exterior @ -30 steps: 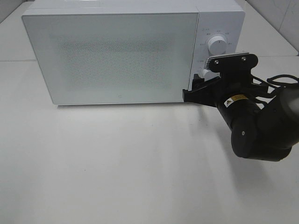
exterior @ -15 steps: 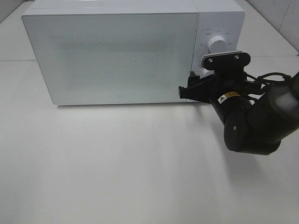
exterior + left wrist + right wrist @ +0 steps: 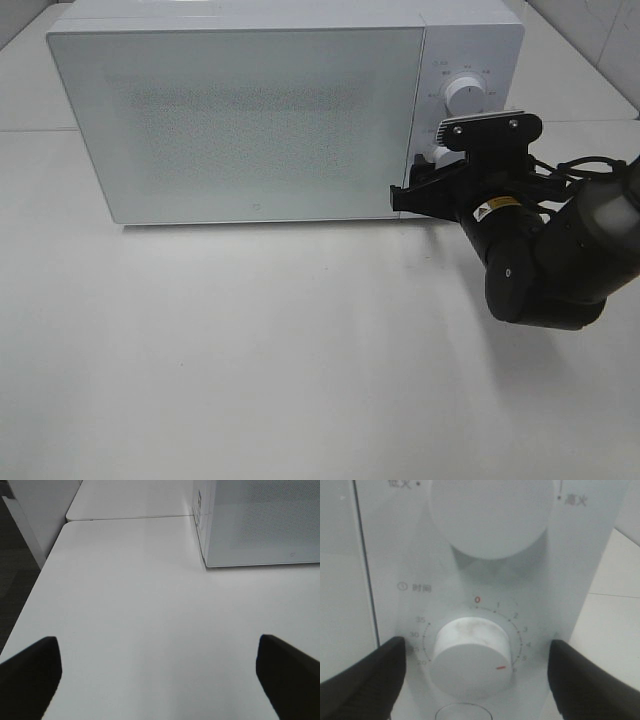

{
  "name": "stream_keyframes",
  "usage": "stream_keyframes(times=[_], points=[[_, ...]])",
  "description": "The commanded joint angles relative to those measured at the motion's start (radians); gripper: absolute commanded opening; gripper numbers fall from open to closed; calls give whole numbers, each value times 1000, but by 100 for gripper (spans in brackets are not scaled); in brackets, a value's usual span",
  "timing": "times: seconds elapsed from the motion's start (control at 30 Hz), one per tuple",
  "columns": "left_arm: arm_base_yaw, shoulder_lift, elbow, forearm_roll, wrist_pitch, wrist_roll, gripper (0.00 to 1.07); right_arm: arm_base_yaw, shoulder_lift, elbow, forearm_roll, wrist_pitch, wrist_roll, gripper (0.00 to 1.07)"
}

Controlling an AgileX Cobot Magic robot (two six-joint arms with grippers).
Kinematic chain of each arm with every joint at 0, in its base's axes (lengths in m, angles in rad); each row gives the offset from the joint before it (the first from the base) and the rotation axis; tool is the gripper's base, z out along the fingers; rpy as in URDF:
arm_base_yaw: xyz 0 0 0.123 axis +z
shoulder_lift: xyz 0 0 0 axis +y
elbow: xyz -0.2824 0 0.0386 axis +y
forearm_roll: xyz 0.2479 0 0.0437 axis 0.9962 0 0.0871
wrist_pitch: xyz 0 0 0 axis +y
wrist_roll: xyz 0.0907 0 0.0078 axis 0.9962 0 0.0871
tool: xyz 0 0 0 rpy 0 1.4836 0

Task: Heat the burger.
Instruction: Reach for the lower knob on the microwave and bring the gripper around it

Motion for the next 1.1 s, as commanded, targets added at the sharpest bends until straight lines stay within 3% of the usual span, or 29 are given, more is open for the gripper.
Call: stream_keyframes(times=[0.03,0.3,0.37,0.5,0.57,0.63,0.67,0.83,1.1], points=[[1,-15,0,2,-15,-4,98,-8,1,-16,-33,-114,-5,74],[1,-15,0,2,-15,-4,98,-1,1,-16,-33,-116,-5,72],[1,-15,0,2,-15,-4,98,-1,1,-18,-33,-118,-5,62],[1,-15,0,2,-15,-4,98,-1,1,-29,-32,-112,-5,54],[1,-15,0,2,-15,-4,98,-1,1,-43,-35,-110,-5,41],[1,-15,0,2,-15,-4,98,-1,1,-51,-35,-110,-7,37],[1,-15,0,2,-15,-4,98,-1,1,-51,-35,-111,-10,26],[1,-15,0,2,-15,-4,98,-1,1,-54,-49,-116,-10,10],[1,-15,0,2,-15,-4,98,-1,1,-54,-60,-117,-2,10]])
